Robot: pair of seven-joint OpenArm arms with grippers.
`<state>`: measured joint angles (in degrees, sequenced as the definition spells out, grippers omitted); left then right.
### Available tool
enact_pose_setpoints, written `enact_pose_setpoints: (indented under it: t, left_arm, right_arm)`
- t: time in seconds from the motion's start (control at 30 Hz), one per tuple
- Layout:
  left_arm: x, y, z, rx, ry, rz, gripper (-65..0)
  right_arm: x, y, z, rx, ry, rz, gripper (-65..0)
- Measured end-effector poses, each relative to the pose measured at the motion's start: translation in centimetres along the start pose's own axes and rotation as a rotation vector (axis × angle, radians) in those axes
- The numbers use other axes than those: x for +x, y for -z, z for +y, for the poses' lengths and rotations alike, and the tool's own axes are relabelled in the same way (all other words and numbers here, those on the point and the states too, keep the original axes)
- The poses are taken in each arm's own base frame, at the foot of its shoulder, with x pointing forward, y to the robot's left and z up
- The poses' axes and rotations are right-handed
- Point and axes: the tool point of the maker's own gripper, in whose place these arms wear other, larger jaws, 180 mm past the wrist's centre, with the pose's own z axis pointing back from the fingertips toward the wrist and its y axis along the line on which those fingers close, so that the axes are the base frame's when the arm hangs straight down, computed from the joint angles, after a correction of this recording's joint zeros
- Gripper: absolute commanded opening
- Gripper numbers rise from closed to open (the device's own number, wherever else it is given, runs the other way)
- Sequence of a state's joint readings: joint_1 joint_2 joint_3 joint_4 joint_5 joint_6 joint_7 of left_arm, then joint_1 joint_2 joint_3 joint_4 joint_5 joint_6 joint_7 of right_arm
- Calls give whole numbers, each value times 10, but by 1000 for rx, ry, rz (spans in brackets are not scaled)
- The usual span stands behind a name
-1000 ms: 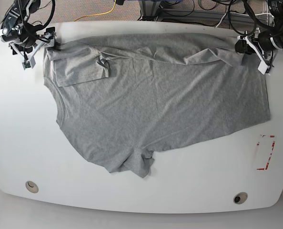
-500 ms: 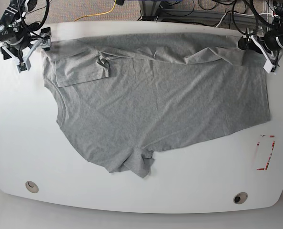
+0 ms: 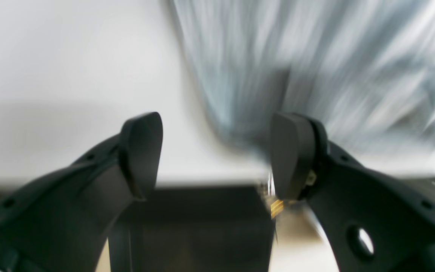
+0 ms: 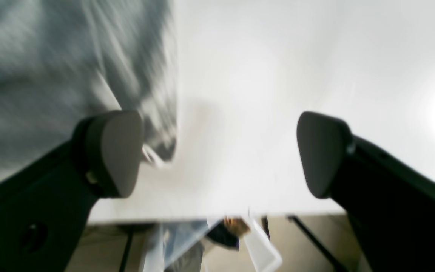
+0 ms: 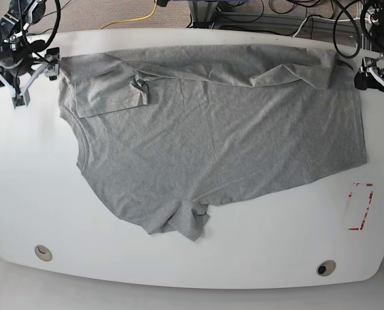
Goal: Layout the t-shirt on the table in an organized manner, then fold the t-shirt properly
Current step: 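Release the shirt edge and raise both grippers away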
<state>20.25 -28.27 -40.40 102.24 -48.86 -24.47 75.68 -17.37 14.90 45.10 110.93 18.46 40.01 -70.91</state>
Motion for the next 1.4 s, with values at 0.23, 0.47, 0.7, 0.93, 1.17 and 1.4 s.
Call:
enact_pose_setpoints:
  t: [0.23, 0.47, 0.7, 0.93, 1.17, 1.4]
  left_arm:
    - [78, -3, -10, -20, -14, -228, -229]
    - [103, 31, -22, 31, -15, -197, -231]
    - [92, 68, -54, 33, 88, -70, -332]
    - [56, 54, -94, -58, 246, -21, -418]
    - [31, 35, -135, -241, 354, -64, -419]
    - [-25, 37, -124, -236, 313, 75, -419]
  right_arm:
    - [68, 5, 10, 36, 6, -172, -30]
    - [108, 33, 34, 147, 19, -198, -51]
    - [123, 54, 52, 239, 50, -191, -317]
    - [105, 56, 56, 241, 56, -118, -574]
    - [83, 44, 74, 258, 32, -114, -563]
    - [50, 45, 93, 319, 46, -63, -561]
